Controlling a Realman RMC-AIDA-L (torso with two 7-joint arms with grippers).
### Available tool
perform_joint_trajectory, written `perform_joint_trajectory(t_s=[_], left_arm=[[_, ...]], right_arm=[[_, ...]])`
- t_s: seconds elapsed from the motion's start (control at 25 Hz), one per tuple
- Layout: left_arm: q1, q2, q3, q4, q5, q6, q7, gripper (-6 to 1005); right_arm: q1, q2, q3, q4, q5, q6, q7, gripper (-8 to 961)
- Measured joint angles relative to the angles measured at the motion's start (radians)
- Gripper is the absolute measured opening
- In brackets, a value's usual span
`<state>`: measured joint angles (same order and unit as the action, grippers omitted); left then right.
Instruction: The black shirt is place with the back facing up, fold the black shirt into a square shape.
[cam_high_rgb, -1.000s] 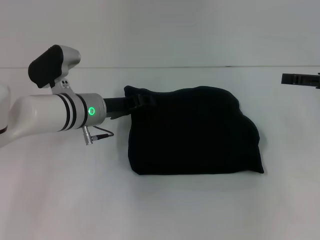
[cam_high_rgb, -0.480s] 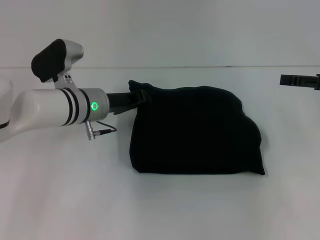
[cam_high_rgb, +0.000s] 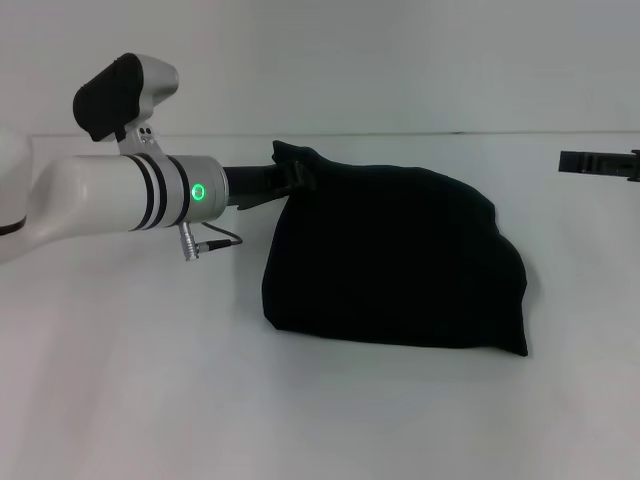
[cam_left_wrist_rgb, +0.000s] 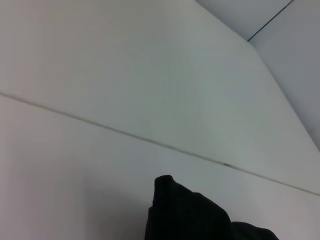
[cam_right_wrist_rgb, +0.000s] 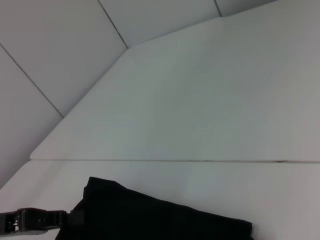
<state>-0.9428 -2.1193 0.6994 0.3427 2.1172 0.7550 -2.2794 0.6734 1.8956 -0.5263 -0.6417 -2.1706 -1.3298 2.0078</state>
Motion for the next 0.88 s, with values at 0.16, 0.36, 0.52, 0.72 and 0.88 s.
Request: perform_joint_trajectory(t_s=[0.16,0.36,0.52,0.72,0.88], left_arm=[[0.01,0.0,-0.011,0.001,-0.003,-0.022,-0.007,49],[0.031,-0.004,-0.014,0.001,-0.042,-0.043,-0.008,61],[0.046,-0.008,-0.015,0.001,-0.086,-0.06,-0.001,69],[0.053,-0.009,-0.015,0.001,-0.106,-0.067,-0.001,130],[0.065,-0.007,-0.015,0.012,-0.107,-0.067,-0.004,239]], right_arm=[[0.0,-0.002,-0.001,0.005,0.0,0.0,0.0,940],[0.0,-0.002,-0.008,0.006,0.0,0.0,0.0,940],[0.002,-0.001,-0.012,0.006,0.0,0.0,0.0,940],[0.006,0.0,-0.016,0.006,0.0,0.0,0.001,940],[0.006,-0.002,-0.019,0.006,0.0,0.0,0.001,940]])
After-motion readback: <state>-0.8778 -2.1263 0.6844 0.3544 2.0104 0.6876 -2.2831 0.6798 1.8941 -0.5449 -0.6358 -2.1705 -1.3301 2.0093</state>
